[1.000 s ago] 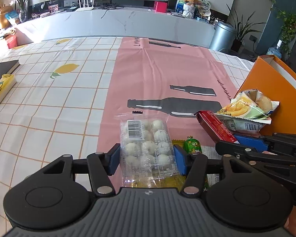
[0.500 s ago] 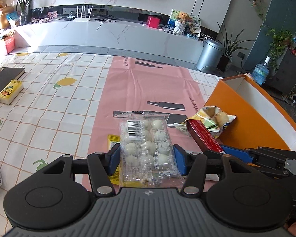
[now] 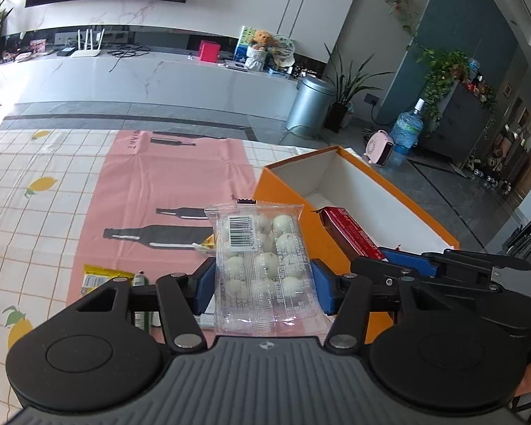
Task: Organize snacks
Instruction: 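Carry egg pack and red sausage into the orange box and open both tools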
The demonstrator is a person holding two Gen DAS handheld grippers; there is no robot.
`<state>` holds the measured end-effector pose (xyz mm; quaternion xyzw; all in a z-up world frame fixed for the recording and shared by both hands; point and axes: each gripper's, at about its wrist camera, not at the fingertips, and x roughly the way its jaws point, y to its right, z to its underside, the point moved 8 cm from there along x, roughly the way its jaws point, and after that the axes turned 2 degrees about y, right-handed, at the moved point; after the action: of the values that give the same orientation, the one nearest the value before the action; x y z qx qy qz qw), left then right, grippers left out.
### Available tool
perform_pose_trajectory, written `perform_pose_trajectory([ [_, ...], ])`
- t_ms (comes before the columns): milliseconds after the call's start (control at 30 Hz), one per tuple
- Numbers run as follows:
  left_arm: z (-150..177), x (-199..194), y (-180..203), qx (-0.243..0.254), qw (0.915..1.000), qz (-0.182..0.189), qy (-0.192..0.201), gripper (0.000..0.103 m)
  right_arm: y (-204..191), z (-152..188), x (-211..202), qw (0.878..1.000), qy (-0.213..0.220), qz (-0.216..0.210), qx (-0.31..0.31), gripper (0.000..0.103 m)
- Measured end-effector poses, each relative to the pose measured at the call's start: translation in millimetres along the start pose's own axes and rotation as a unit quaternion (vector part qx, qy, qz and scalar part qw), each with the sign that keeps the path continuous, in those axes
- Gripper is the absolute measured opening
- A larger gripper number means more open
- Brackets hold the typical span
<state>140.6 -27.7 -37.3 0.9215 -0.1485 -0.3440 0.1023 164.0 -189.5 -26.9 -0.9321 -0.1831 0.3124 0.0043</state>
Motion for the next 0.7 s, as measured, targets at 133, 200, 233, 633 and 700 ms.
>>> perform_pose_trajectory([
  [133,-13.7,9.0,36.2,0.029,0.9993,0.025,-0.003,0.064,30.0,-5.5,-16.5,1.0,-0.005,0.025,0.002,0.022],
  [200,-20.2,17.7,53.7,0.043,0.9982,0.041,-0.01,0.064,45.4,-8.3,-23.1,0.999,-0.01,0.036,0.003,0.022],
  [233,-23.0,23.3,63.1,0.049,0.9975,0.049,-0.014,0.064,54.0,-10.2,-26.3,0.999,-0.013,0.041,0.003,0.022],
  [633,-31.5,110.9,147.7,0.149,0.9806,0.09,-0.09,0.064,138.6,-19.0,-20.4,0.988,-0.08,0.112,-0.062,0.022],
  [700,-29.1,125.9,151.4,0.162,0.9773,0.088,-0.104,0.064,149.7,-16.0,-12.8,0.986,-0.093,0.116,-0.076,0.022],
])
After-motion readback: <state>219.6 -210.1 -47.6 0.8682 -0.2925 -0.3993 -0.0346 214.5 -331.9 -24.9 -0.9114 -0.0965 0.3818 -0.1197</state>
